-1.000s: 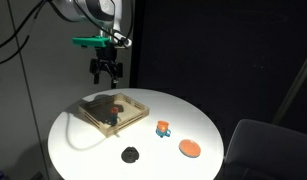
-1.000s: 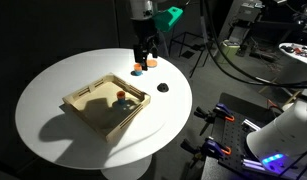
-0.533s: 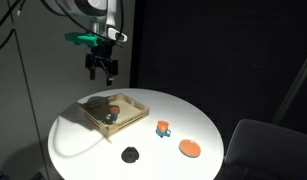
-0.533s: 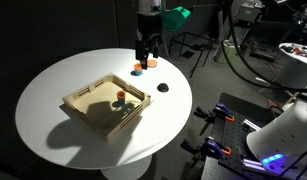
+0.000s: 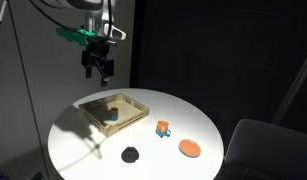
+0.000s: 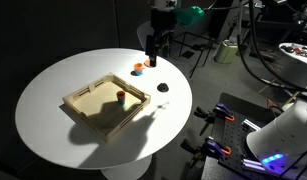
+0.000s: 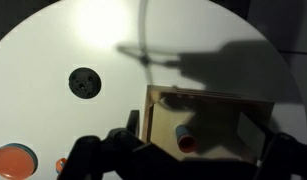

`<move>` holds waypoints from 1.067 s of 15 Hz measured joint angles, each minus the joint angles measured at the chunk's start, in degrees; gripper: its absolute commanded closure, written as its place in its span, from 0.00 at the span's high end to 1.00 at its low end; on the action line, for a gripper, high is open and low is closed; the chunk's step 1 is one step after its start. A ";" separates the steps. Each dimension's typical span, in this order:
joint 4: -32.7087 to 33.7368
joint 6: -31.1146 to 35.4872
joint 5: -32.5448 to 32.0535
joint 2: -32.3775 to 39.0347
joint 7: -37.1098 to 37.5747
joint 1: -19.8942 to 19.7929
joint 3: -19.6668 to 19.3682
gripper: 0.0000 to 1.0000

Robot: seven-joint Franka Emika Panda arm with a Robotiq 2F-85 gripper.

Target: Put the small blue cup and small orange cup in the box

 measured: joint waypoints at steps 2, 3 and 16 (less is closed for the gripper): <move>-1.25 -0.33 0.00 -1.73 0.00 -0.61 -0.48 1.00; -1.73 -0.59 0.00 -2.53 0.00 -0.82 -0.71 1.00; -2.73 -2.54 -0.32 -4.72 0.06 -1.49 -1.05 1.00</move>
